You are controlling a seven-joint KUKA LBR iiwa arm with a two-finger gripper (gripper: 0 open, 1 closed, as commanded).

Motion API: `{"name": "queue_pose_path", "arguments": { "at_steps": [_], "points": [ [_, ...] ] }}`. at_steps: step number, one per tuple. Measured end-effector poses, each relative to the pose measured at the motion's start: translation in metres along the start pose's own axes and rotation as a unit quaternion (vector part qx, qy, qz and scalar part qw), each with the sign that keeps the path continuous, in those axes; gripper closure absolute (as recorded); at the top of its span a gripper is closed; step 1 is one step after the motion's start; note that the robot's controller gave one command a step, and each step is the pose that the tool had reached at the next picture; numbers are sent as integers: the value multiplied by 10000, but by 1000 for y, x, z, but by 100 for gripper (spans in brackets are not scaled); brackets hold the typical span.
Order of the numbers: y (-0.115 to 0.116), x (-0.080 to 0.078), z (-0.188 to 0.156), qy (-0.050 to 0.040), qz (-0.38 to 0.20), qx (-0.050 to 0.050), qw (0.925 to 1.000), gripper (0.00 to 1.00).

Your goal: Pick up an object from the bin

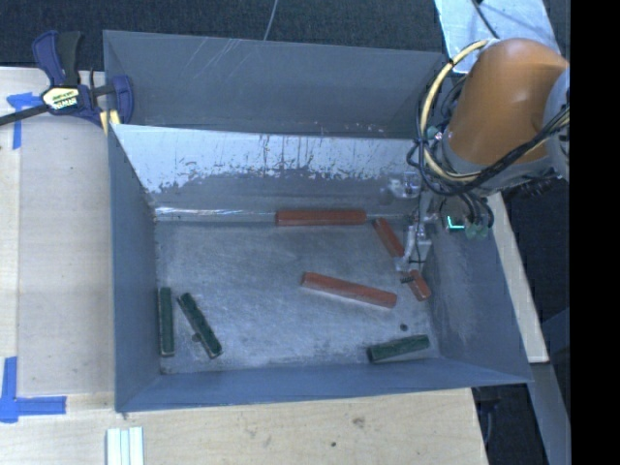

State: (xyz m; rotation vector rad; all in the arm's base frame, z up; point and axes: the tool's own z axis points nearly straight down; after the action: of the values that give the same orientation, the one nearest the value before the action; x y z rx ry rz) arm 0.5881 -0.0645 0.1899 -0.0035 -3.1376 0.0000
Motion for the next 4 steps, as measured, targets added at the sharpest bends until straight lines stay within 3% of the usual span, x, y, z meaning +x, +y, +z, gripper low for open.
{"name": "queue_pose_path", "arguments": {
  "at_steps": [1,2,3,4],
  "points": [
    [0,-2,-4,-41,-7,4,10000,0],
    [37,19,102,-37,-1396,7,9902,0],
    [44,21,119,-50,-1601,6,9871,100],
    [44,21,119,-50,-1601,5,9871,100]
  ]
}}
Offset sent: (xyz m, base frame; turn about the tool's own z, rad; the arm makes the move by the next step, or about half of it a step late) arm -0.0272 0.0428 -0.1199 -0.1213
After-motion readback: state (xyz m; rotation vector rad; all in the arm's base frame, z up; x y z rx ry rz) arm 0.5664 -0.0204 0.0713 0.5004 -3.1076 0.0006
